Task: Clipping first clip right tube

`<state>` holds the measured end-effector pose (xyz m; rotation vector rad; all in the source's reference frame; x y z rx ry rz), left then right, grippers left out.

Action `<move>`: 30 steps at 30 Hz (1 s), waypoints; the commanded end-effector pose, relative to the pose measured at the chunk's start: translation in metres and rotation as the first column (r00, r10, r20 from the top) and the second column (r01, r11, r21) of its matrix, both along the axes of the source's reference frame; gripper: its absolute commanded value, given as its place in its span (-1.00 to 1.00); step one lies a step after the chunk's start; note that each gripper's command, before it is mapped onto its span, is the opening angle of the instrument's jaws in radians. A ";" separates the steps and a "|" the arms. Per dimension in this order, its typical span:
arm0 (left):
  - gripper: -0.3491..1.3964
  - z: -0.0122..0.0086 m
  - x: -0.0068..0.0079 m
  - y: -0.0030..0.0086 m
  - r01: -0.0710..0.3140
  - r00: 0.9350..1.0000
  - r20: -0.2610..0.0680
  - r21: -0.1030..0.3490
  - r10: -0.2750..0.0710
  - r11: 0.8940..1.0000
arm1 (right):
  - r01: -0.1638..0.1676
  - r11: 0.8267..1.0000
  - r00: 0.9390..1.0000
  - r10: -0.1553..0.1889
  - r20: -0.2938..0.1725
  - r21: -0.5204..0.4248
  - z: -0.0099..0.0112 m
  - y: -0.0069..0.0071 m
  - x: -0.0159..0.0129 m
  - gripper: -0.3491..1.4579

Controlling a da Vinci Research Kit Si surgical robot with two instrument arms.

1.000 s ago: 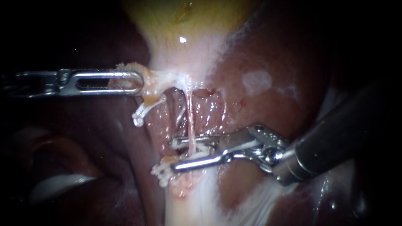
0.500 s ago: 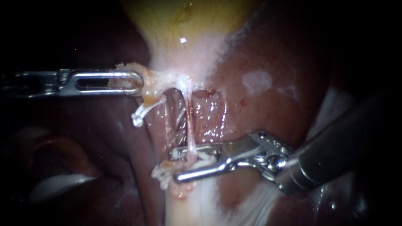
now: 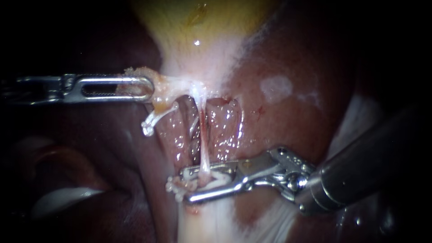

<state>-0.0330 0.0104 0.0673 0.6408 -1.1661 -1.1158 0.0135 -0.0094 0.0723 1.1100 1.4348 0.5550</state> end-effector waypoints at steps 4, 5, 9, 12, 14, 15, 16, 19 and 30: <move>-1.00 0.0000 0.0000 0.0000 0.000 1.000 0.000 0.000 0.000 1.000 | -0.004 1.000 1.000 0.004 0.020 0.025 0.0005 0.0002 0.0001 -0.43; -1.00 0.0000 0.0000 0.0000 0.000 1.000 0.000 0.000 0.000 1.000 | -0.008 0.999 1.000 0.008 0.026 0.031 0.0006 0.0003 0.0001 -0.47; -1.00 0.0000 0.0000 0.0000 0.000 1.000 0.000 0.000 0.000 1.000 | -0.029 0.998 0.998 0.026 0.050 0.053 0.0010 0.0007 0.0000 -0.68; -1.00 0.0000 0.0000 0.0000 0.000 1.000 0.000 0.000 0.000 1.000 | -0.040 0.996 0.997 0.033 0.075 0.085 0.0013 0.0010 -0.0001 -0.93; -1.00 0.0000 0.0000 0.0000 0.000 1.000 0.000 0.000 0.000 1.000 | -0.043 0.992 0.995 0.031 0.098 0.121 0.0015 0.0010 -0.0001 -1.00; -1.00 0.0000 0.0000 0.0000 0.000 1.000 0.000 0.000 0.000 1.000 | -0.037 0.992 0.995 0.026 0.095 0.120 0.0015 0.0009 -0.0001 -1.00; -1.00 0.0000 0.0000 0.0000 0.000 1.000 0.000 0.000 0.000 1.000 | -0.012 0.993 0.997 0.002 0.083 0.117 0.0016 0.0006 -0.0001 -1.00; -1.00 0.0000 0.0000 0.0000 0.000 1.000 0.000 0.000 0.000 1.000 | 0.030 0.998 0.990 -0.037 0.137 0.051 0.0023 -0.0007 0.0000 -1.00; -1.00 0.0000 0.0001 0.0000 0.000 1.000 0.000 0.000 0.000 1.000 | 0.037 0.999 0.990 -0.041 0.133 0.036 0.0029 -0.0010 0.0003 -1.00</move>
